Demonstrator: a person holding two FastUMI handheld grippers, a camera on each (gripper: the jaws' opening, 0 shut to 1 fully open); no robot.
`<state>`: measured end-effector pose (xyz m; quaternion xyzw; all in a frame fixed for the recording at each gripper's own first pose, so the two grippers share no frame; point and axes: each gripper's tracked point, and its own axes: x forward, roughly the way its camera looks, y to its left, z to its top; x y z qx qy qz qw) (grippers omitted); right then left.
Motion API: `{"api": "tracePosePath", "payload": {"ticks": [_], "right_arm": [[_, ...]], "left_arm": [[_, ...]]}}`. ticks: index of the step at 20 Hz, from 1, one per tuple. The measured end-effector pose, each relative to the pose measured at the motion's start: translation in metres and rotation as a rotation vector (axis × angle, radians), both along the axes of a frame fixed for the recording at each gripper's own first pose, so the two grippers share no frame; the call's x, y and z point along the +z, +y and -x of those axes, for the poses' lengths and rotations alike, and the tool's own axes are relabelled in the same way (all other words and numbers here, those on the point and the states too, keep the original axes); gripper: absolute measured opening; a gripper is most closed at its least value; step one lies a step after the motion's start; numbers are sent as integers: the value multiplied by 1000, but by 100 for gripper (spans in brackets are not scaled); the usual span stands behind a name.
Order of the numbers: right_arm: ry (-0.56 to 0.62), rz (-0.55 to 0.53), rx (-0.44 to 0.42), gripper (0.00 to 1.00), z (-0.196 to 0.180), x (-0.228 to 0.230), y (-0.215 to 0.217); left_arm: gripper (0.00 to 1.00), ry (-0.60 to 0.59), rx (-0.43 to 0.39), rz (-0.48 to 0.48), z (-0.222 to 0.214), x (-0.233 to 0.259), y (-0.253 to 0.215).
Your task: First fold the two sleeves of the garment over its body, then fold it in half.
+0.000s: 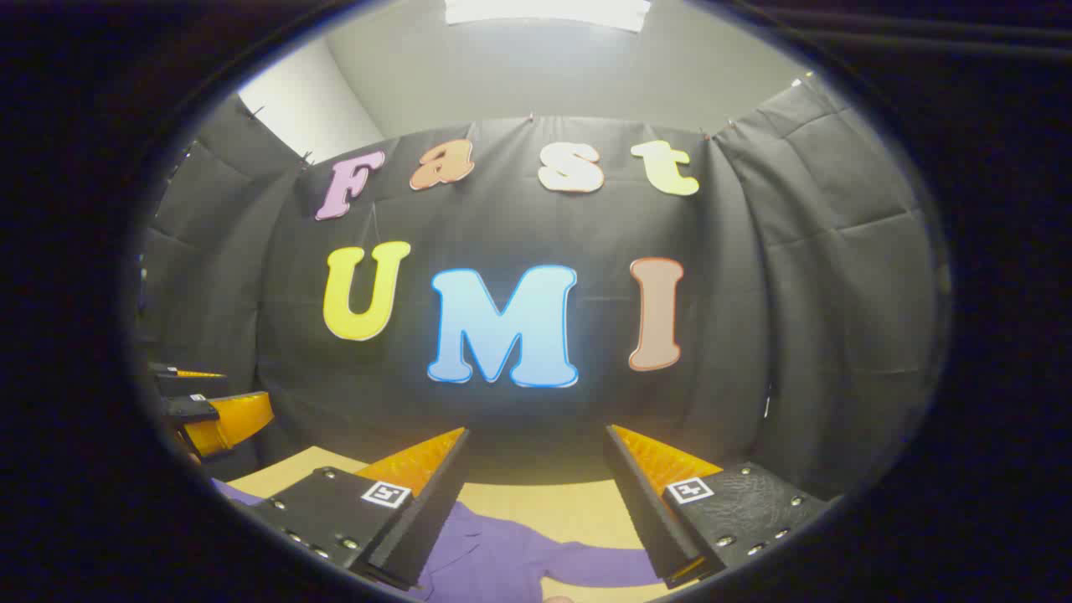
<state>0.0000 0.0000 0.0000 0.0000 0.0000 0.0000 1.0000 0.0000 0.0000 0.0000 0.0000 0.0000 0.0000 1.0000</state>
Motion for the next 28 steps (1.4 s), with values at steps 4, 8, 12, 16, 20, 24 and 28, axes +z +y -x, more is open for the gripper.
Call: {"api": "tracePosePath", "payload": {"ticks": [4,8,12,16,20,24,28], "right_arm": [[13,7,6,95,1,-2,3],[18,10,-4,95,-1,-4,3],[20,19,-16,95,-3,-5,0],[42,30,-44,95,-8,-13,-14],[99,34,-121,95,-14,-43,-53],[204,47,-212,95,-15,-97,-104],[321,11,-304,95,-10,-160,-153]], "left_arm": [[100,5,-33,-22,-10,0,-6],[100,8,-67,-23,-20,-4,-16],[100,7,-88,-34,-29,-3,-21],[100,-4,-93,-55,-31,2,-21],[100,-13,-92,-72,-31,6,-21],[100,-4,-82,-76,-31,3,-17],[100,10,-61,-79,-34,0,-10]]}}
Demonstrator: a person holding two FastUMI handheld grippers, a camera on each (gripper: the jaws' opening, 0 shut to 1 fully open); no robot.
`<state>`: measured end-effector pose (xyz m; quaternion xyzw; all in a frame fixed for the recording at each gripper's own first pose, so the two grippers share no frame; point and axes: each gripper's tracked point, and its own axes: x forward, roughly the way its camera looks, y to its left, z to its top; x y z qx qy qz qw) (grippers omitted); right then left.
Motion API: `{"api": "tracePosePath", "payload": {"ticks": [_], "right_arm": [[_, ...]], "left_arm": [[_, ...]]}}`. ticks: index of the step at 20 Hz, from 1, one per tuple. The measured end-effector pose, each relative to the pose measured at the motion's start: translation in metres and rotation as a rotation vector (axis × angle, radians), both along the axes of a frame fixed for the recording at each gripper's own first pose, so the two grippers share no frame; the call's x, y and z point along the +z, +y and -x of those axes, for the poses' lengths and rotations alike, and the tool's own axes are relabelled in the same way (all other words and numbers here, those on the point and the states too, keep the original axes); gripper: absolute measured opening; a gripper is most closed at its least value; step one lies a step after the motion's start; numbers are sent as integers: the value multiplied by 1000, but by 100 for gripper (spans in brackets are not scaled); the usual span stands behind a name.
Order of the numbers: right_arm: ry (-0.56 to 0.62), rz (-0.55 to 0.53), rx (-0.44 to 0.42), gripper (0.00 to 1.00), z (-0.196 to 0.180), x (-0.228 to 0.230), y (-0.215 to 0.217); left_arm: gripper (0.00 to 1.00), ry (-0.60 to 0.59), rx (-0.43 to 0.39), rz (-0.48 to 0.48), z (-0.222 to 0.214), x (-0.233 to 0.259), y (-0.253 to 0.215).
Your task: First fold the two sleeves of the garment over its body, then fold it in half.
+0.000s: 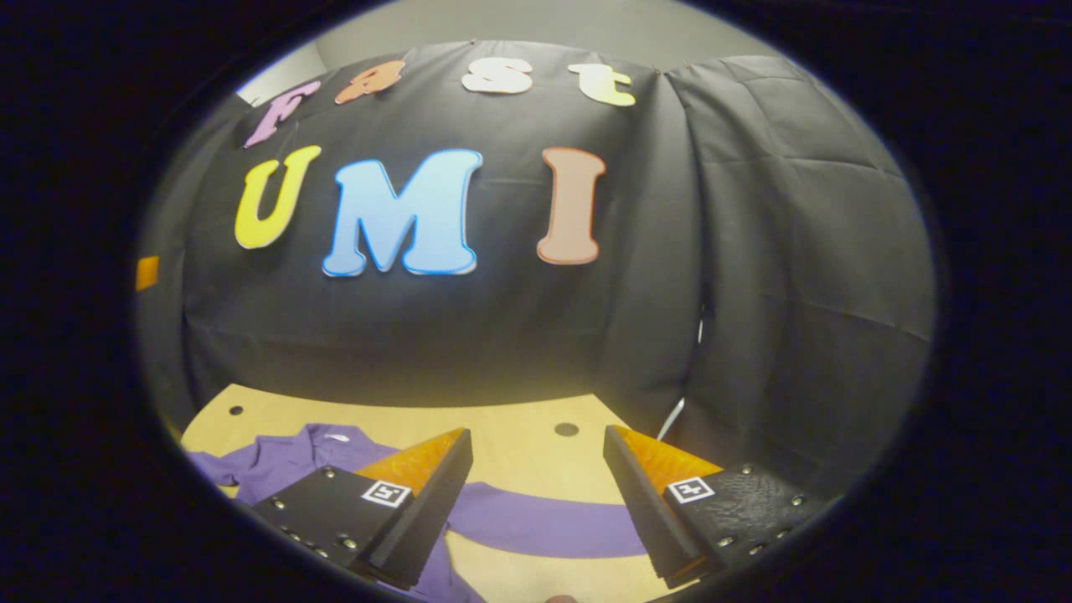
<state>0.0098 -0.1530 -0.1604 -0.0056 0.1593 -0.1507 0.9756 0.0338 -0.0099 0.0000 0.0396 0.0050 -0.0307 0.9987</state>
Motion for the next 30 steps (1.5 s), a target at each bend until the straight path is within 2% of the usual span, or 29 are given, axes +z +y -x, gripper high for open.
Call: {"api": "tracePosePath", "payload": {"ticks": [4,10,15,22,30], "right_arm": [[96,-63,-101,95,11,-56,-44],[214,-93,-178,95,19,-124,-86],[315,-132,-208,95,29,-175,-103],[423,-156,-203,95,34,-229,-113],[485,-178,-205,96,44,-254,-116]], "left_arm": [[100,14,21,-3,-1,-4,4],[100,41,52,-10,-4,-11,8],[100,65,75,-11,-5,-17,9],[100,99,106,-6,-5,-26,11],[100,129,126,-1,-5,-34,12]]}}
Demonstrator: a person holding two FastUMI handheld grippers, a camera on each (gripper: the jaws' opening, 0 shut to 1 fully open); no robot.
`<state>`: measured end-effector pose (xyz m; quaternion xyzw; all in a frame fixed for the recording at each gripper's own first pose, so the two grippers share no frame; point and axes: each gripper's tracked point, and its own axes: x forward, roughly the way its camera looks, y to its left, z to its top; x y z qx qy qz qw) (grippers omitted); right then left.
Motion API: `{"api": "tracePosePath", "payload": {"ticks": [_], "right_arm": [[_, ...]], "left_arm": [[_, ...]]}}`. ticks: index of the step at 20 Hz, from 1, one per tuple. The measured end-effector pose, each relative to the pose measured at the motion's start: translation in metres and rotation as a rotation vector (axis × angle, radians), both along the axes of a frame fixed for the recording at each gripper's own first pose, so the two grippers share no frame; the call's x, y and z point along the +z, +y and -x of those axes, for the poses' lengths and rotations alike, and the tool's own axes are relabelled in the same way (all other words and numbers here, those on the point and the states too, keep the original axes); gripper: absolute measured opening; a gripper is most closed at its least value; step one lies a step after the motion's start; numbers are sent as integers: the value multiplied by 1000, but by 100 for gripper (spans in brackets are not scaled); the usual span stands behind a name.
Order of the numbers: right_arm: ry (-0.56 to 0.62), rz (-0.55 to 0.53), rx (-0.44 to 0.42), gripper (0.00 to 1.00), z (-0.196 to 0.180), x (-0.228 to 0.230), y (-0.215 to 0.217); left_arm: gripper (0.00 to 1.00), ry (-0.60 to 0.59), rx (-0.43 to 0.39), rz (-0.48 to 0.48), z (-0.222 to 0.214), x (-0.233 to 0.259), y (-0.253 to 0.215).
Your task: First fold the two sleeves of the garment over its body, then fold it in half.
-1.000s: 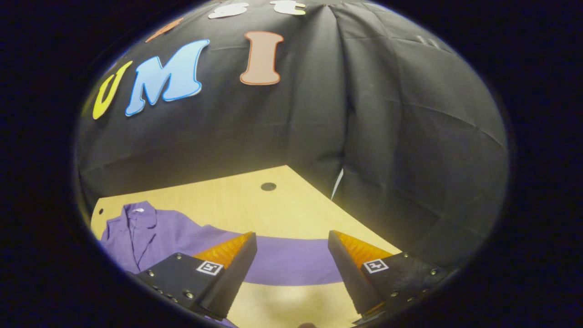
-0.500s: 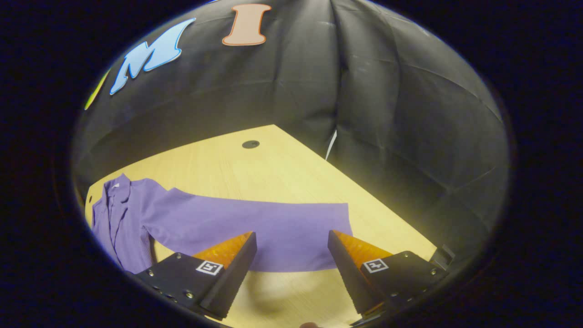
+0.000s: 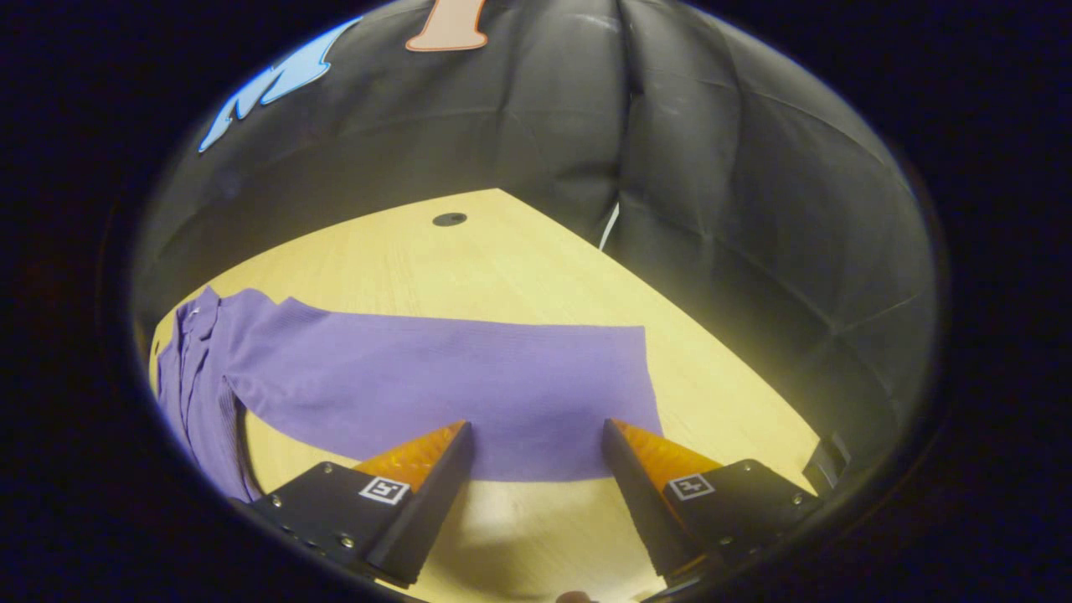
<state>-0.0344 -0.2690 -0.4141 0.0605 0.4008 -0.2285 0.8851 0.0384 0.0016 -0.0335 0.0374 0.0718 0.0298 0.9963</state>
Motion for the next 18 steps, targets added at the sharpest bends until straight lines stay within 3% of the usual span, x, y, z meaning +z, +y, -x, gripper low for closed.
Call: {"api": "tracePosePath", "payload": {"ticks": [1,2,6,8,9,11,13,15,18], "right_arm": [[2,-14,7,94,1,-1,1],[-6,-24,1,100,-3,-3,3],[-15,-62,28,92,-8,-5,10],[-6,-61,35,68,-8,-5,10],[-14,-82,43,66,-10,-2,14],[1,-73,29,29,-12,-2,12],[0,-90,15,28,-13,5,13],[26,-94,1,3,-15,1,13],[41,-102,-14,3,-17,5,14]], "left_arm": [[100,2,-1,3,-1,-1,-1],[100,3,-4,6,-1,-1,-2],[100,0,-17,8,-4,0,-11],[100,0,-18,6,-3,-1,-11],[100,-2,-18,8,-4,-1,-12],[100,1,-14,7,-4,-2,-10],[100,-1,-7,9,-2,-1,-7],[100,0,3,8,0,-2,-1],[100,1,9,11,3,-2,4]]}}
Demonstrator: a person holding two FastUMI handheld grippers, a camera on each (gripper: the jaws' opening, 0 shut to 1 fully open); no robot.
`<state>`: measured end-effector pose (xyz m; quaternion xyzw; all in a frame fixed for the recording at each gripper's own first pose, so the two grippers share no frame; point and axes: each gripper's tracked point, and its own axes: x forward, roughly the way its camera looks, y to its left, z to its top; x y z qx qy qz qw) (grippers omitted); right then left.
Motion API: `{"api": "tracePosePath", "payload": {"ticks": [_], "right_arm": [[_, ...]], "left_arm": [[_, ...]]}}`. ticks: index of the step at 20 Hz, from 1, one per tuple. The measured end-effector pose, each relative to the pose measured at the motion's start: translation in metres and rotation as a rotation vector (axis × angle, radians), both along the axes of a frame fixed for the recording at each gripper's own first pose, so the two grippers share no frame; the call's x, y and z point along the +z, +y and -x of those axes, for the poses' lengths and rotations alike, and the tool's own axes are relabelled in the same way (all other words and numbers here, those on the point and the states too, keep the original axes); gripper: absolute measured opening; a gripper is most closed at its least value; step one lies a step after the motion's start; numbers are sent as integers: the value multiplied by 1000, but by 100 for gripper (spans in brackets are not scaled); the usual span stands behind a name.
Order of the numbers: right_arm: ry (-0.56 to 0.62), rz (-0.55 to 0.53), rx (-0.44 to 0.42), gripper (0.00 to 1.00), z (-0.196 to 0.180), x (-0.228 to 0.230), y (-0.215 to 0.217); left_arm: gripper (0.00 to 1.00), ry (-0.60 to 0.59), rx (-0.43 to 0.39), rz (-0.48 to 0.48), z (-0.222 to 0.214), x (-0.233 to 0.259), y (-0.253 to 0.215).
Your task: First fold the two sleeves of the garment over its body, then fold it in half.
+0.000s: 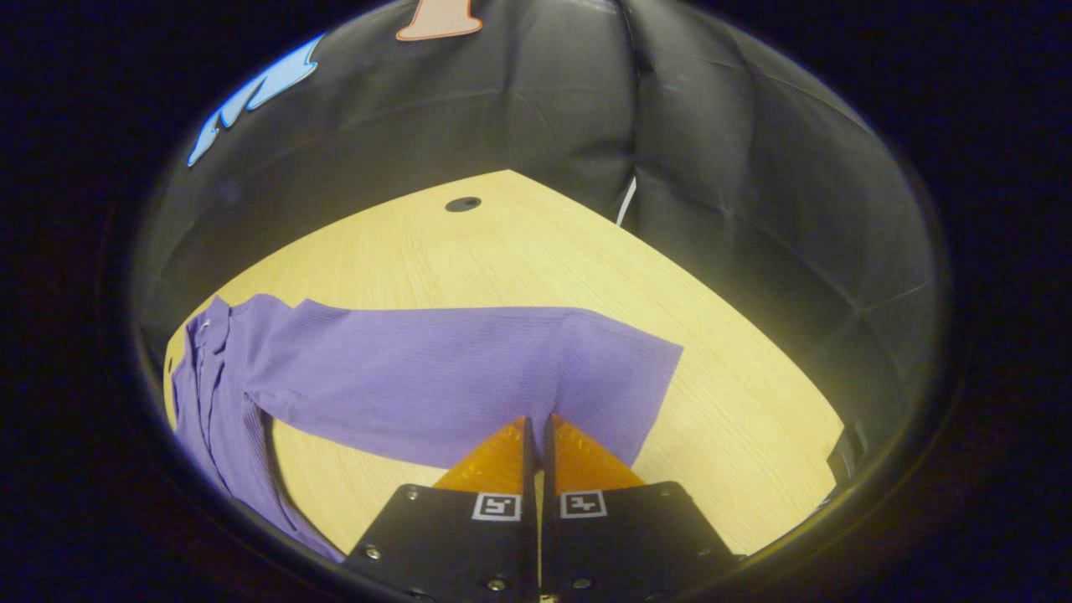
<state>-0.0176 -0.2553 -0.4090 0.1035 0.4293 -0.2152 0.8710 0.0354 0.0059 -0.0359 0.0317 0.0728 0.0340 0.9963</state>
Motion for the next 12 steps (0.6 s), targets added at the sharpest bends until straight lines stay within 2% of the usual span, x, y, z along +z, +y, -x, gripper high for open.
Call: {"api": "tracePosePath", "payload": {"ticks": [5,12], "right_arm": [[-73,-45,-4,1,-22,38,15],[-192,-72,168,1,-81,94,113]], "left_arm": [[100,-7,16,4,7,0,14],[100,-6,43,12,21,-5,48]]}}
